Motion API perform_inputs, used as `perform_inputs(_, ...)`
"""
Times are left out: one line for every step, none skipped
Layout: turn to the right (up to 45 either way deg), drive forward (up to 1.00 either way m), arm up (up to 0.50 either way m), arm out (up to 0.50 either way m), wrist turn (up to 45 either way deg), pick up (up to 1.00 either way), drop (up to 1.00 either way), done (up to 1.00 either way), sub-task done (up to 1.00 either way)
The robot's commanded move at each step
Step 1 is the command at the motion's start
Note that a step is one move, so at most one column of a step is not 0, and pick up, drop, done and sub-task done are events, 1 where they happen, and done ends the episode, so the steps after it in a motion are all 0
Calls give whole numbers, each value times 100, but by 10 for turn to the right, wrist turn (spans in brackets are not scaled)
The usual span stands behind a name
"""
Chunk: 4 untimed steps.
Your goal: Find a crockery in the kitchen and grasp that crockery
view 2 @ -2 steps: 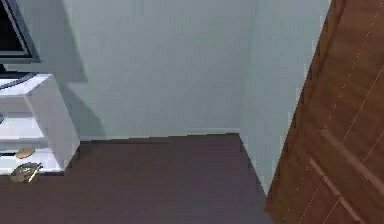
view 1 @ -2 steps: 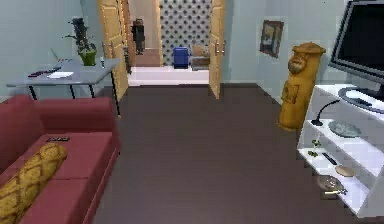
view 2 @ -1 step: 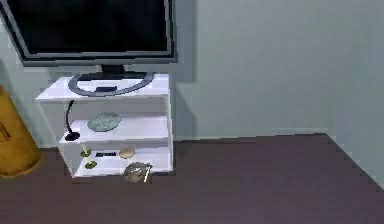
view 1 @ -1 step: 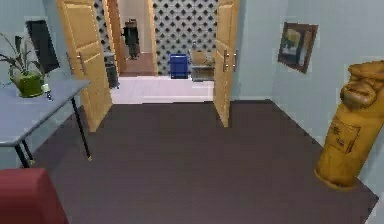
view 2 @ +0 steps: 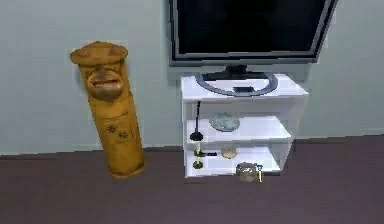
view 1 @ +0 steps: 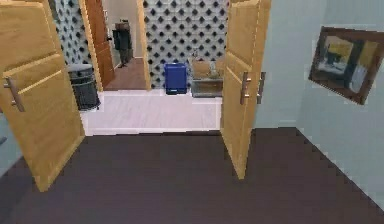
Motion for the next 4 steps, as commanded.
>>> perform_inputs(0,100,0,0,0,0,0,0,0)
perform_inputs(-30,0,0,0,0,0,0,0,0)
perform_inputs(0,100,0,0,0,0,0,0,0)
perform_inputs(0,55,0,0,0,0,0,0,0)
